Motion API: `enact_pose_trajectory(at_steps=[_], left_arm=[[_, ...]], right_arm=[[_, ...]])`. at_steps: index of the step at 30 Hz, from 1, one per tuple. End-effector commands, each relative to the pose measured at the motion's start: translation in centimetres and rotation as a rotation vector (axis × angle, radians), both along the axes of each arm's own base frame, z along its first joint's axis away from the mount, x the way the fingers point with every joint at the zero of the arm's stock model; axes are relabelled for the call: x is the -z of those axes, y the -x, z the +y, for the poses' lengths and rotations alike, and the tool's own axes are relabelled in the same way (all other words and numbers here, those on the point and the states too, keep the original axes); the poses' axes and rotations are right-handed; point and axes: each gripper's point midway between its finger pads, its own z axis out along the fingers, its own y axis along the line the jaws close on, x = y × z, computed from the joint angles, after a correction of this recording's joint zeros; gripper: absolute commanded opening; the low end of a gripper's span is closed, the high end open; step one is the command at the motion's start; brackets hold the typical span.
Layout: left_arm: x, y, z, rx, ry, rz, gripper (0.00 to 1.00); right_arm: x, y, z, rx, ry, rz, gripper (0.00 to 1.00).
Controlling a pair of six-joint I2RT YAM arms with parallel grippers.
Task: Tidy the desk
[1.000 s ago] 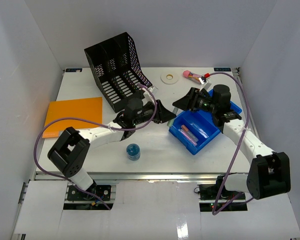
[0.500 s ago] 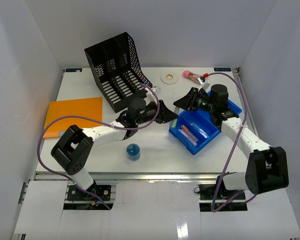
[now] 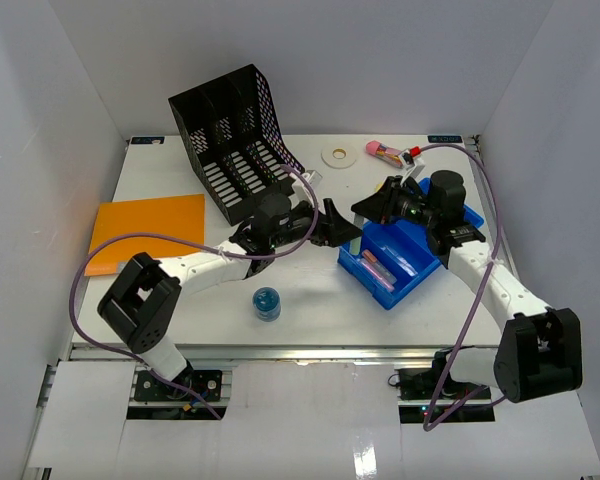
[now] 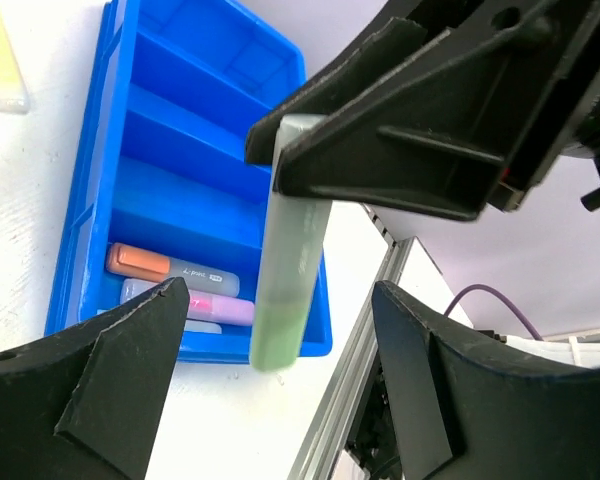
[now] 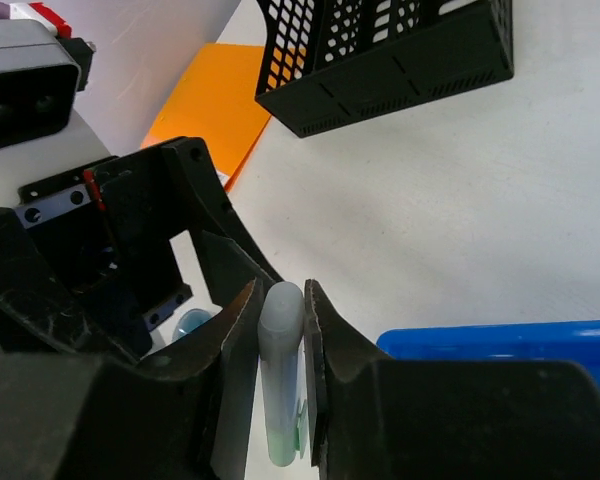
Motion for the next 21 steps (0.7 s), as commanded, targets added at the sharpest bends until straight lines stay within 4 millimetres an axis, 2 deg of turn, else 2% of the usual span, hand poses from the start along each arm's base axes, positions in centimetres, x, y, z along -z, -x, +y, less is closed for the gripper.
enact_pose_trajectory(at_steps=[1, 4, 6, 12, 15, 19, 21], left_arm=[[-2.9, 1.5, 2.7, -0.014, -0.059, -0.128, 0.86], [-3.0, 1.8, 5.0, -0.05, -0.153, -0.186, 0.88], [-3.2, 1.9, 6.7, -0.086, -0.218, -0.229, 0.91], [-3.3, 1.9, 13.6, -0.249, -0.456, -0.363, 0.97], [-2.2, 2.0, 16.2, -0.319, -0.533, -0.389, 0.98], [-1.6, 2.8, 18.5, -0.378, -0.552, -0.403, 0.98], [-1.7, 3.3, 19.1, -0.392, -0.54, -0.409, 0.98]], right_arm=[[-1.6, -0.2, -1.8, -0.009, 0.131, -0.183, 0.08], [-0.4, -0.3, -2.7, -0.006, 0.234, -0.233, 0.08], [1.1, -0.5, -3.5, -0.009, 0.317, -0.247, 0.08], [5.4, -1.1, -5.7, 0.0, 0.515, -0.226, 0.08], [7.8, -0.9, -6.0, -0.042, 0.57, -0.182, 0.08], [10.1, -0.2, -6.2, -0.11, 0.614, -0.128, 0.15], [10.4, -0.1, -6.3, -0.125, 0.627, -0.12, 0.18]])
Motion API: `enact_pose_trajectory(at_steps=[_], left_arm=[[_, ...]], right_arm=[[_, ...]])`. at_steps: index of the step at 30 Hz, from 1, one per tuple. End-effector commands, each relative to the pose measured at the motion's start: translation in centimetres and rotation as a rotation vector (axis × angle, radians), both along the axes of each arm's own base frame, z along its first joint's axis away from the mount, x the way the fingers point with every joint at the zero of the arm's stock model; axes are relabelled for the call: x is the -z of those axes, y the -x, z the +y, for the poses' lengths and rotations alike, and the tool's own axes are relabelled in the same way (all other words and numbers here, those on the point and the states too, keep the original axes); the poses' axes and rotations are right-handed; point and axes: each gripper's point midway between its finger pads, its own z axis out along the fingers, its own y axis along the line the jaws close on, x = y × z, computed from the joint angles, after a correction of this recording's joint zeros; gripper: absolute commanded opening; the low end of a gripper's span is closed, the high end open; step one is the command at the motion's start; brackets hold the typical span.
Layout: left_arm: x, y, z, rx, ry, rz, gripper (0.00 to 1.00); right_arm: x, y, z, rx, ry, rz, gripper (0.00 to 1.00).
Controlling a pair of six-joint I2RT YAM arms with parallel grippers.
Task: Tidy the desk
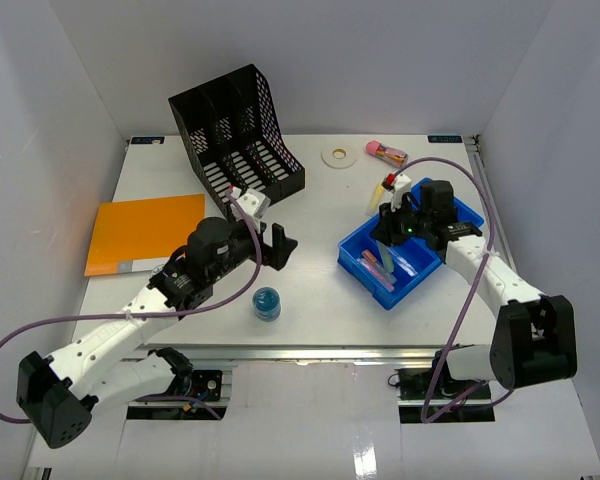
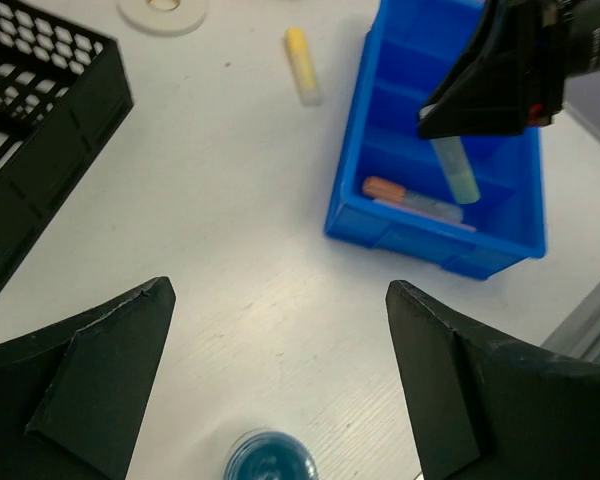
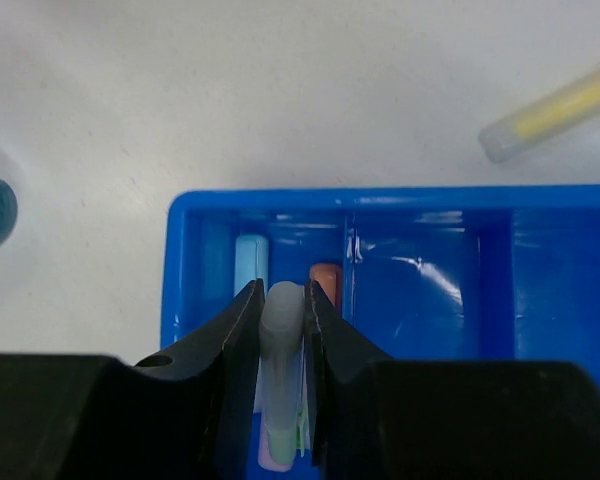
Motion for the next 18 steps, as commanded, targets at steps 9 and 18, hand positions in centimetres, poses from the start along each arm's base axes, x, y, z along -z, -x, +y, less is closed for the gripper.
enact_pose_trajectory(at_steps=[9, 18], left_arm=[[-0.8, 2.1, 4.7, -0.094, -0.009, -0.079, 0.98], [-1.3, 2.5, 5.6, -0.114, -0.003, -0.106, 0.98]], right_arm=[[-1.1, 0.8, -0.5, -0.196, 0.135, -0.048, 0.74], [-5.1, 3.0, 3.3, -0.53, -0.034, -0.049, 0.87]])
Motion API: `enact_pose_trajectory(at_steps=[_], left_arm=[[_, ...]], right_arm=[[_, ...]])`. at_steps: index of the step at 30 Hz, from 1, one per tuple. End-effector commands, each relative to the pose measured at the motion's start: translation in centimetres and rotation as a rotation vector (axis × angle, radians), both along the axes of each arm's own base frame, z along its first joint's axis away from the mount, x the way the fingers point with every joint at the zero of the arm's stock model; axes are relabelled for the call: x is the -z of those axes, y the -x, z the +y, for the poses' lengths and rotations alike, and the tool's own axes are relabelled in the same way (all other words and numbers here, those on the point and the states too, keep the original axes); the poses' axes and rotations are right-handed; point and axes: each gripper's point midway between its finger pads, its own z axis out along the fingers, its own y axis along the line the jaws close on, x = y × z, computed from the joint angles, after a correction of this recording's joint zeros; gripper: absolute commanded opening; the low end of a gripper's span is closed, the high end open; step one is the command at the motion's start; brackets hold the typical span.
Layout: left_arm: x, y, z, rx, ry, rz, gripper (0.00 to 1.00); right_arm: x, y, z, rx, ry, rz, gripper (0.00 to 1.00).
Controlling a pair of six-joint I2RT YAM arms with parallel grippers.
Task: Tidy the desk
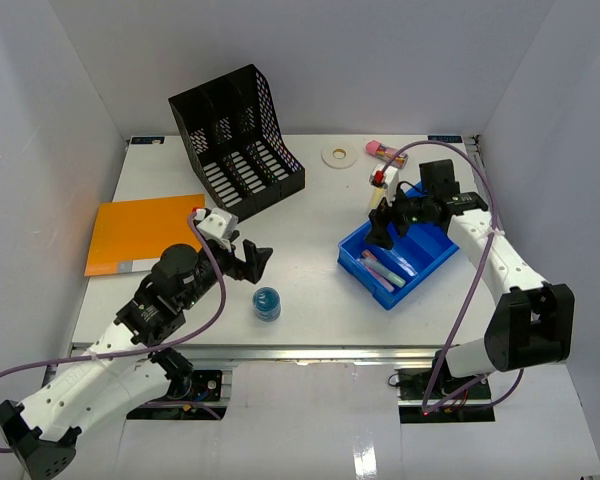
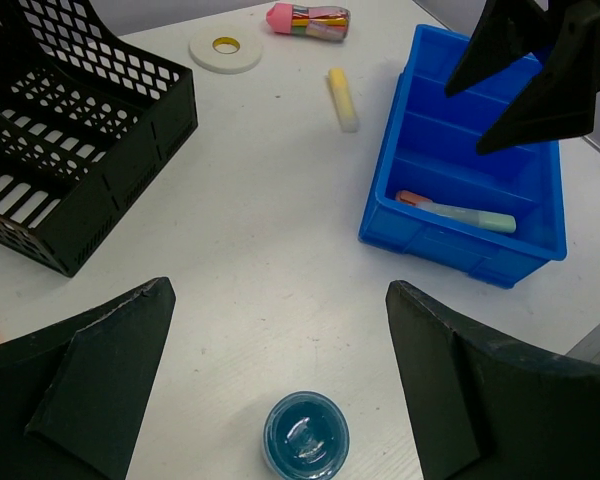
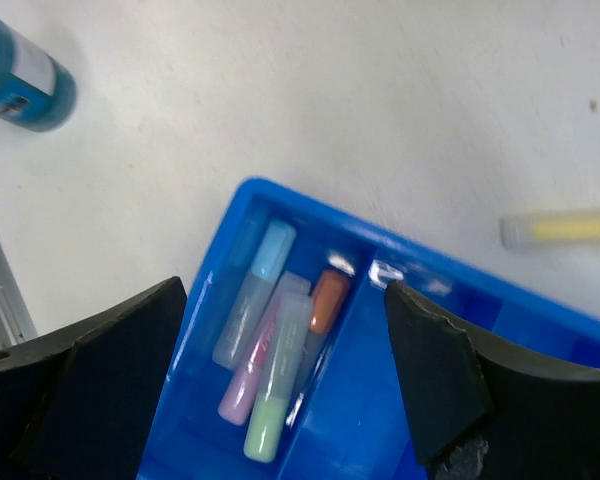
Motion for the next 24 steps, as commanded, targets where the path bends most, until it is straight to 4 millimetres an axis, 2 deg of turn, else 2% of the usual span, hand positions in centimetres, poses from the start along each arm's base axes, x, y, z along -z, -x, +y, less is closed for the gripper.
enact_pose_trajectory(at_steps=[1, 5, 11, 15, 16, 20, 24], left_arm=[[1.0, -0.3, 0.6, -0.022, -0.037, 0.011, 0.98], [1.5, -0.5, 0.4, -0.016, -0.051, 0.028, 0.98], [1.9, -1.0, 0.7, -0.034, -0.059, 0.039, 0.98], [2.2, -1.3, 0.9, -0.048, -0.07, 0.046, 0.98], [2.3, -1.4, 1.0, -0.054, -0.072, 0.048, 0.98], [2.5, -1.7, 1.6, -0.076, -0.079, 0.051, 0.98], [2.6, -1.9, 1.8, -0.09, -0.08, 0.052, 0.98]], right_arm=[[-1.3, 2.2, 2.8, -0.206, -0.124, 0.085, 0.87], [1.7, 2.4, 3.3, -0.145, -0.061, 0.159, 0.88], [3.9, 1.6, 3.7, 0.006, 0.02, 0.162, 0.89], [5.8, 1.9, 4.2, 0.1, 0.1, 0.137, 0.87], [6.6, 1.5, 3.5, 0.151, 0.146, 0.121, 0.86], [7.8, 1.1, 3.0, 0.201, 0.192, 0.111, 0.78], [8.4, 1.7, 3.1, 0.189, 0.21, 0.12, 0.6]])
